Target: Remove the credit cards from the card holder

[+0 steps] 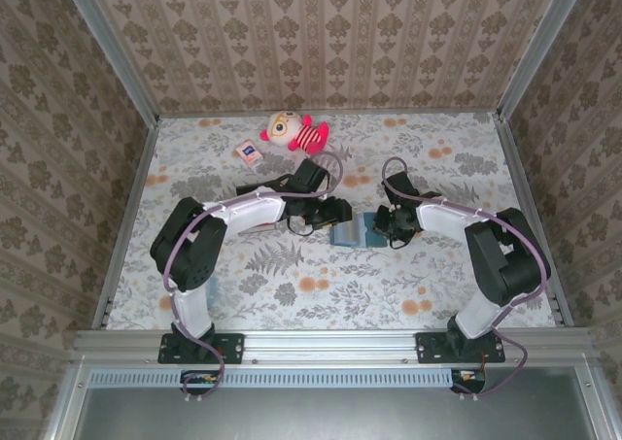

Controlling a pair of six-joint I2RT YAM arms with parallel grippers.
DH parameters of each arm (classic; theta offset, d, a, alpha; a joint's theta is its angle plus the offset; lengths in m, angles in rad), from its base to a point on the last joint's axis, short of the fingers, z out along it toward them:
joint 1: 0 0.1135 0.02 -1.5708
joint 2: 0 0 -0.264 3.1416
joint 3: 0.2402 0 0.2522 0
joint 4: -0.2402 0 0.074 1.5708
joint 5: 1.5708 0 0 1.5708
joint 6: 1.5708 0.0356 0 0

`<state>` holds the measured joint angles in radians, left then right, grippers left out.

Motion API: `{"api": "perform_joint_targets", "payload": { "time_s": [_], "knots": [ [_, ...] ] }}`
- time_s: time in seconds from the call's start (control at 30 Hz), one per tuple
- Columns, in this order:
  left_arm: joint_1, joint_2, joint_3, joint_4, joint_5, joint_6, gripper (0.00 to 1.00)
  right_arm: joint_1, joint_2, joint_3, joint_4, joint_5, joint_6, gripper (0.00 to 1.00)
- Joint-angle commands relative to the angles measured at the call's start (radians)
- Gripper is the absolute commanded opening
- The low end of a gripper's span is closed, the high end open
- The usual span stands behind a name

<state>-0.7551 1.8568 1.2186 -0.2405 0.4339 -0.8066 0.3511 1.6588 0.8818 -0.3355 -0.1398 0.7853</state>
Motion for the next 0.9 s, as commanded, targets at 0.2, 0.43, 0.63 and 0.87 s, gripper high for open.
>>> {"api": "perform_joint_targets", "payload": {
  "time_s": [0.2,0.43,0.63,0.87],
  "knots": [
    [0.003,0.052,0.005,-0.055,-0.019,-0.006,0.49,-0.002,0.038,0.006,0.019,-0.025,-0.010,0.15],
    [0.008,0.075,0.003,-0.043,0.001,-0.020,0.46,-0.003,0.040,0.006,0.021,-0.030,-0.014,0.15],
    [0.010,0.104,0.013,-0.034,0.029,-0.034,0.43,-0.003,0.051,0.005,0.028,-0.041,-0.014,0.15],
    [0.012,0.120,0.012,-0.005,0.065,-0.046,0.43,-0.002,0.070,-0.011,0.038,-0.055,-0.012,0.15]
  ]
}}
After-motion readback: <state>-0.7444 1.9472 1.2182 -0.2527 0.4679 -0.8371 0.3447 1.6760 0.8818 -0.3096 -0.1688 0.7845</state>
